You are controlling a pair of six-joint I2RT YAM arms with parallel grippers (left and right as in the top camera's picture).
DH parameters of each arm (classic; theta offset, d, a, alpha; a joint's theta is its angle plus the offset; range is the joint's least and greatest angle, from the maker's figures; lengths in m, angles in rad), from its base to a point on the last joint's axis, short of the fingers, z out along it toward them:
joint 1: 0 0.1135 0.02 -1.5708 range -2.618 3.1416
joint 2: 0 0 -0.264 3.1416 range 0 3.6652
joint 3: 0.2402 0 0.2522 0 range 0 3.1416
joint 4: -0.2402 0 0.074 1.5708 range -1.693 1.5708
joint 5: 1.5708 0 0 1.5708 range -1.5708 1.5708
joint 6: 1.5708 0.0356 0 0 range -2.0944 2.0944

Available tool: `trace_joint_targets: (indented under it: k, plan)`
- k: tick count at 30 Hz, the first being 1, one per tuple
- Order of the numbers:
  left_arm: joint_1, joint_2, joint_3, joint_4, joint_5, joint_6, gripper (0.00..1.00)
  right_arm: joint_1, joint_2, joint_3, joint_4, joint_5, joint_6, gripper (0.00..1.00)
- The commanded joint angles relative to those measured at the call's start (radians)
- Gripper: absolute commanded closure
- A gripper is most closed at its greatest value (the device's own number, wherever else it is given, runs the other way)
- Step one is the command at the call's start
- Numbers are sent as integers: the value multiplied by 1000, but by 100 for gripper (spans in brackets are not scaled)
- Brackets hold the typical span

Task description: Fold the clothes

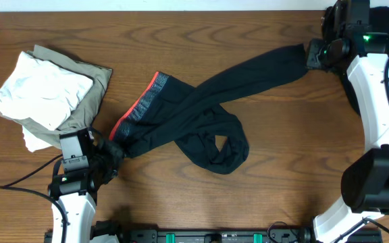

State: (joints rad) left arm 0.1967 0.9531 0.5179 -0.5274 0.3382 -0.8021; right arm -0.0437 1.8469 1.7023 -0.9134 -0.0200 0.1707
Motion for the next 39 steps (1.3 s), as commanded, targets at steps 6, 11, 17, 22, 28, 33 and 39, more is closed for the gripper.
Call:
trace_joint_targets:
  k: [6, 11, 17, 22, 28, 33, 39]
  plan:
    - [7, -5, -1, -19, -37, 51, 94, -72, 187, 3, 129, -23, -11, 49]
    - [7, -5, -1, -18, -37, 50, 94, -98, 296, 3, 245, -61, -12, 44]
    - [7, -5, -1, -18, -37, 50, 94, -100, 380, 3, 347, -124, -11, 39]
    - [7, -5, -1, -18, -37, 50, 94, -99, 428, 3, 398, -130, -11, 38]
    - [7, -5, -1, -18, -37, 50, 94, -99, 477, 3, 409, -158, -10, 54]
    - [7, -5, -1, -6, -37, 50, 94, -99, 479, 3, 415, -220, -11, 99]
    - [7, -7, 57, 64, 37, 50, 94, -109, 304, 21, 361, -227, -39, 99]
